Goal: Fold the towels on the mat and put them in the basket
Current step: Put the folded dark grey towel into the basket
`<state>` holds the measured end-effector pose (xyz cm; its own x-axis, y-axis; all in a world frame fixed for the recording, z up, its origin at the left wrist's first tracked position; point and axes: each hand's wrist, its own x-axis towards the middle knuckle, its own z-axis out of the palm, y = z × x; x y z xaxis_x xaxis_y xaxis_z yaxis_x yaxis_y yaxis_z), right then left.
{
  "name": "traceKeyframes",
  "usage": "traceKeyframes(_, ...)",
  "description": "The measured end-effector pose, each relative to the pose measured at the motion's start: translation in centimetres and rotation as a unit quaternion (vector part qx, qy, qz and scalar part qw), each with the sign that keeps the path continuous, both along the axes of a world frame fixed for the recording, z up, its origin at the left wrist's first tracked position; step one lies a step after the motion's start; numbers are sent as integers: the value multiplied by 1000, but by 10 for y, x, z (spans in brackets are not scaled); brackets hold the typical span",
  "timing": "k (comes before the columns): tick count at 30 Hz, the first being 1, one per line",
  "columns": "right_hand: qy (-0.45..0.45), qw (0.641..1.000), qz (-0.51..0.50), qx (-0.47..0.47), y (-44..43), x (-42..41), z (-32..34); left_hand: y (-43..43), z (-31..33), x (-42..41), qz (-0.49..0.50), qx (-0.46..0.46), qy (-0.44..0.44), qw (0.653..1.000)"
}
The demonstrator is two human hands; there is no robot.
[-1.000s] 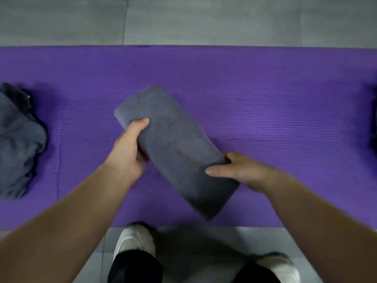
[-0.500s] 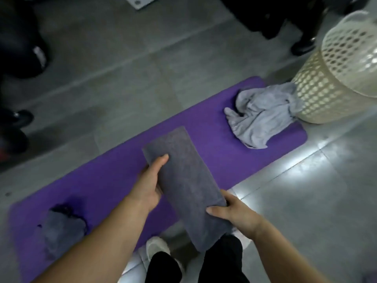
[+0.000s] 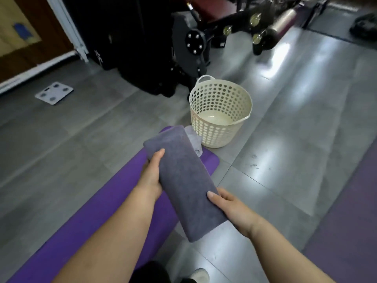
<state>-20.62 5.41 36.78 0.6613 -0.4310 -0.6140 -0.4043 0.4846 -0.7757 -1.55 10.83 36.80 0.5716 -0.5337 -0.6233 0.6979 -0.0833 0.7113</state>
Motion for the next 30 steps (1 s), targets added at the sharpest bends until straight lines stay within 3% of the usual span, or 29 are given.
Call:
traceKeyframes(8,9,1000,-18,1,-115,-20,11,-127,2,-22,-52,0,20,998)
traceKeyframes(14,16,999,-27,8,-258,15,1,-256,-8,-15,-78,-27,66,994)
traceKeyframes(22,17,998,-23,54,-442,77,-16,-435,-22,43,-46,15,73,996)
traceKeyframes(30,39,994,64,76,-563,139,-52,-533,-59,97,66,54,74,994)
